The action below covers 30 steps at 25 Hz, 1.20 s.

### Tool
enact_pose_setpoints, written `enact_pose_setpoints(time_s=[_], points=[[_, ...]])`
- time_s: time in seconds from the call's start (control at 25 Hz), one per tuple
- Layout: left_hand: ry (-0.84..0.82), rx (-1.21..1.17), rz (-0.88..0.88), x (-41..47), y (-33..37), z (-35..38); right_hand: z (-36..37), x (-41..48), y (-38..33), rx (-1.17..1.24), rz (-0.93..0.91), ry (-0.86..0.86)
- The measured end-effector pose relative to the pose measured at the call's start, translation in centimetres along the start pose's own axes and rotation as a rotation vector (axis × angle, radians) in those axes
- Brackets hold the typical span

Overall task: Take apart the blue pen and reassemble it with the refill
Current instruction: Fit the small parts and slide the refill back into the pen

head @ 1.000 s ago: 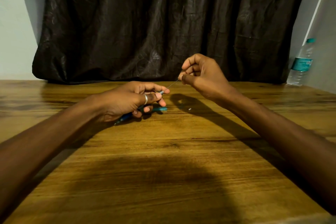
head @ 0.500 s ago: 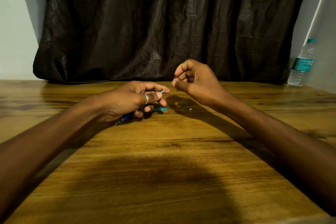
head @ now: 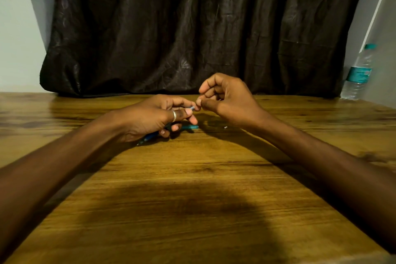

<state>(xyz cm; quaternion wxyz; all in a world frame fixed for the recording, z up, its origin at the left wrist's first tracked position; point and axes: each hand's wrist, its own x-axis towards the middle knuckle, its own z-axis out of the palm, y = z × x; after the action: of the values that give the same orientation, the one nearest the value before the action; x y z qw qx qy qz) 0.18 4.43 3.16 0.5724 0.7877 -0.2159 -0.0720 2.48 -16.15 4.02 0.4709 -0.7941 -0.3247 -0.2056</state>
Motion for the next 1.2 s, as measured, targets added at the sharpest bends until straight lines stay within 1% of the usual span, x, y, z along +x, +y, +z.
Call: enact_pose_setpoints(time_s=[0.32, 0.44, 0.56, 0.72, 0.76, 0.88, 0.92, 1.08, 1.2], points=[[-0.016, -0.028, -0.004, 0.2, -0.1, -0.2, -0.5, 0.2, 0.2, -0.002, 0.025, 0.038], [0.0, -0.002, -0.002, 0.1, 0.1, -0.2, -0.7, 0.2, 0.3, -0.027, 0.032, 0.049], [0.053, 0.082, 0.009, -0.1, 0.4, -0.4, -0.8, 0.2, 0.4, -0.081, 0.032, 0.058], [0.168, 0.191, 0.016, -0.2, 0.7, -0.4, -0.8, 0.2, 0.6, -0.133, 0.045, 0.069], [0.194, 0.243, 0.025, -0.2, 0.5, -0.5, -0.8, 0.2, 0.6, -0.152, 0.049, 0.07], [0.234, 0.661, 0.055, -0.2, -0.2, -1.2, -0.9, 0.1, 0.9, -0.21, 0.051, 0.064], [0.242, 0.756, 0.05, -0.1, -0.5, -1.3, -0.8, 0.1, 0.9, -0.223, 0.049, 0.063], [0.232, 0.876, 0.042, 0.3, -1.3, -0.8, -0.8, -0.1, 1.0, -0.262, 0.044, 0.051], [0.225, 0.901, 0.032, 0.6, -1.6, -0.8, -0.6, -0.3, 1.1, -0.295, 0.043, 0.02]])
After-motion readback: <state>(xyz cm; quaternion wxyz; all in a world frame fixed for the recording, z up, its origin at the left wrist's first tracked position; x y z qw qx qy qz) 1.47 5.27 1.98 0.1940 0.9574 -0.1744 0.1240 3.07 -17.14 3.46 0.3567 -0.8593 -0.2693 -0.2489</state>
